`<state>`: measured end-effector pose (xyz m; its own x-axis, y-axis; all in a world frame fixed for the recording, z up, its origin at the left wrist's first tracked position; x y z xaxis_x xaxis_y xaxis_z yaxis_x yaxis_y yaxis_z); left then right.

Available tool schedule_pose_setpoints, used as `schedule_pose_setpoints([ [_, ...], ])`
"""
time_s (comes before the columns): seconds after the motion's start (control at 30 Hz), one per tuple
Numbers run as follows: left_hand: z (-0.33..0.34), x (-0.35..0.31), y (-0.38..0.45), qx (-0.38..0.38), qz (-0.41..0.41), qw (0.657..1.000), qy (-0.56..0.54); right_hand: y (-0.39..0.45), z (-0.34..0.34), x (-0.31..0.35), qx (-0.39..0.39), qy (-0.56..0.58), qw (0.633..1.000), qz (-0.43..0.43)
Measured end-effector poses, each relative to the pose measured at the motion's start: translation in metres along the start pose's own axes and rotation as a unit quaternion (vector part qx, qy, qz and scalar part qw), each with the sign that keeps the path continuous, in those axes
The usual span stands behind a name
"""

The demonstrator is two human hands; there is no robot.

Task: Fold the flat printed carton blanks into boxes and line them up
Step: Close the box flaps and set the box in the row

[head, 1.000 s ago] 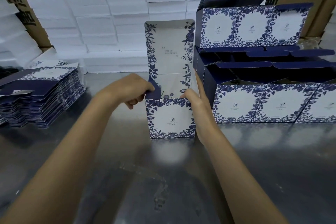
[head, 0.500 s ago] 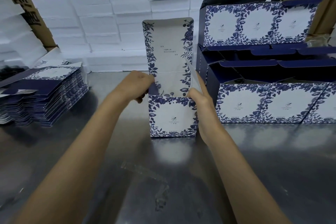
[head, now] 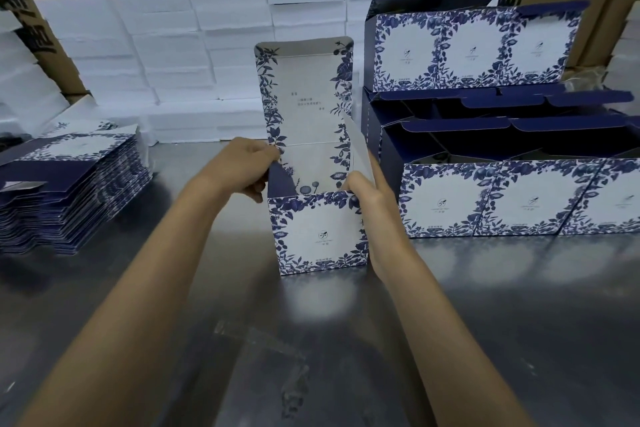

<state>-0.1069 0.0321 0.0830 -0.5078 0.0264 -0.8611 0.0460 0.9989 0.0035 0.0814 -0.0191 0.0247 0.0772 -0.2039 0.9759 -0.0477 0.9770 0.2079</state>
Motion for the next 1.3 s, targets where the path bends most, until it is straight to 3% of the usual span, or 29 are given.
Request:
schedule_pose_setpoints([
  [0.17, 0.022, 0.016, -0.019, -0.142, 0.076, 0.972, -0.173, -0.004, 0.003, 0.003, -0.012, 0.019, 1.000, 0.005],
  [0.3, 0.039, 0.028, -0.033, -0.089, 0.106, 0.918, -0.372, -0.002, 0.000, 0.006, -0.032, 0.017, 0.999, -0.026],
  [0.43, 0.042, 0.035, -0.040, -0.103, 0.147, 0.926, -0.331, -0.004, -0.004, 0.017, -0.072, -0.017, 0.992, -0.105],
  [0.57, 0.036, 0.039, -0.039, -0.108, 0.178, 0.927, -0.313, -0.008, -0.004, 0.027, -0.056, -0.095, 0.984, -0.143],
  [0.77, 0.034, 0.042, -0.039, -0.101, 0.170, 0.915, -0.351, -0.003, -0.017, 0.051, 0.020, -0.211, 0.977, -0.022],
  [0.83, 0.035, 0.041, -0.039, -0.099, 0.166, 0.914, -0.357, -0.002, -0.023, 0.063, 0.061, -0.282, 0.955, 0.071],
  [0.9, 0.036, 0.040, -0.040, -0.095, 0.162, 0.912, -0.366, -0.003, -0.023, 0.073, 0.152, -0.355, 0.911, 0.143],
  [1.03, 0.037, 0.040, -0.041, -0.076, 0.158, 0.904, -0.389, 0.000, -0.024, 0.088, 0.219, -0.413, 0.871, 0.148],
  [1.2, 0.039, 0.038, -0.041, -0.079, 0.173, 0.905, -0.380, 0.000, -0.022, 0.081, 0.204, -0.381, 0.889, 0.152],
  [1.3, 0.039, 0.037, -0.041, -0.089, 0.183, 0.908, -0.367, 0.002, -0.022, 0.084, 0.220, -0.382, 0.880, 0.175],
])
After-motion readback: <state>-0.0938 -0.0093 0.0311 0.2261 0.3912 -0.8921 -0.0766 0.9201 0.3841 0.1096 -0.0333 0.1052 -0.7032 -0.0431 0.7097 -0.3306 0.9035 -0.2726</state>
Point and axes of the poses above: each hand's wrist, its own y-axis towards the middle knuckle, its own z-axis out of the palm, x = y × z, the point moved 1 cm from there along y, towards the middle knuckle, and after that the axes turned 6 degrees about x, right-handed, at the moved point
